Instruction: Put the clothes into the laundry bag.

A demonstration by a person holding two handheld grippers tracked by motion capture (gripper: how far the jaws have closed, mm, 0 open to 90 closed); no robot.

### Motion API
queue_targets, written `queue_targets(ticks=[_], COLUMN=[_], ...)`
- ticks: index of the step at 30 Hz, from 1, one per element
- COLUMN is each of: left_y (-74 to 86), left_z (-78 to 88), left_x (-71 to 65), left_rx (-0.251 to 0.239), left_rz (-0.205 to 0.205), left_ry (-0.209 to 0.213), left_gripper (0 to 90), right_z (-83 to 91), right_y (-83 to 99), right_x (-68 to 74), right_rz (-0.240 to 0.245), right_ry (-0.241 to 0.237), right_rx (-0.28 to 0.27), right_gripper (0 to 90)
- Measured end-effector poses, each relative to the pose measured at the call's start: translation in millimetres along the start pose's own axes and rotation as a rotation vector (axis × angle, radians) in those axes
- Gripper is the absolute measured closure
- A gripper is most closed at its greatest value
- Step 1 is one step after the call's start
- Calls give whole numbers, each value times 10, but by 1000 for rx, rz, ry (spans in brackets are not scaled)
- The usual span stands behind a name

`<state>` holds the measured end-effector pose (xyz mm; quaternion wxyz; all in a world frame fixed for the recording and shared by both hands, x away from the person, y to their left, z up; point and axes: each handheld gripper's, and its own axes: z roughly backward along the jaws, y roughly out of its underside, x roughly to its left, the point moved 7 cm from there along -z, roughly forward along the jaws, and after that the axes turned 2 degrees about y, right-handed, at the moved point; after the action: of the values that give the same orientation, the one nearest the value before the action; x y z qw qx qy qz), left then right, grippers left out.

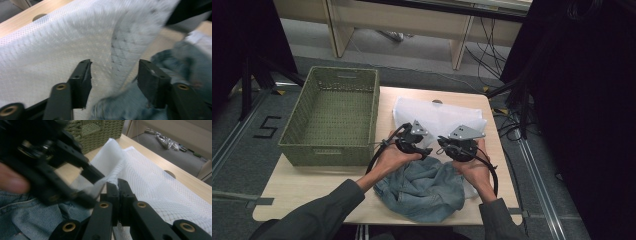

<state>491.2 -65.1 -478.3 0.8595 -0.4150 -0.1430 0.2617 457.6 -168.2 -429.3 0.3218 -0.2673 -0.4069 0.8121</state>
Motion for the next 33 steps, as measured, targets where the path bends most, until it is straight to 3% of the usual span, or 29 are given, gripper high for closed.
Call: queue_targets(ticks=[1,2,3,4,5,6,8,12,13,15,17,18,20,26,27,28,30,32,33], left_y=[2,4,4,5,10,16,54,94,111,119,122,125,126,114,113,115,126,128,128], left_z=[-15,1,1,94,153,210,301,351,363,378,375,372,366,370,371,375,382,393,393], left_x=[39,87,87,186,220,254,311,354,382,402,407,411,407,394,394,396,392,393,393], left_rx=[-1,1,1,-3,-16,-30,-12,4,12,16,10,10,11,9,8,11,16,16,16], left_rz=[-26,-58,-58,-92,-80,-89,-111,-125,-122,-135,-120,-120,-114,-119,-116,-118,-117,-132,-132], left_ry=[-22,-48,-48,-63,-50,-43,-33,-25,-18,-10,-3,-2,5,18,18,19,17,19,19], left_gripper=[674,765,827,852,865,870,873,875,875,875,875,876,875,877,878,879,880,880,880], right_z=[-10,-11,-26,-36,-57,-71,-112,-135,-123,-79,-35,-16,-58,-406,-480,-533,-576,-520,-478], right_y=[-1,13,30,53,66,87,97,99,72,40,41,59,107,338,392,457,551,541,510], right_x=[-17,-14,-2,3,8,38,75,189,240,327,491,582,728,1023,1041,1079,989,923,865], right_rz=[31,29,29,28,34,27,43,50,88,55,44,36,57,25,44,61,159,149,169], right_ry=[-1,2,-7,-9,-5,-15,-25,-42,-67,-111,-224,-247,-262,-265,-243,-219,-145,-141,-123], right_rx=[-4,6,12,23,17,29,30,39,28,19,40,56,63,190,207,233,269,257,232], right_gripper=[899,899,899,899,899,899,898,878,830,695,547,509,441,360,387,476,654,810,851])
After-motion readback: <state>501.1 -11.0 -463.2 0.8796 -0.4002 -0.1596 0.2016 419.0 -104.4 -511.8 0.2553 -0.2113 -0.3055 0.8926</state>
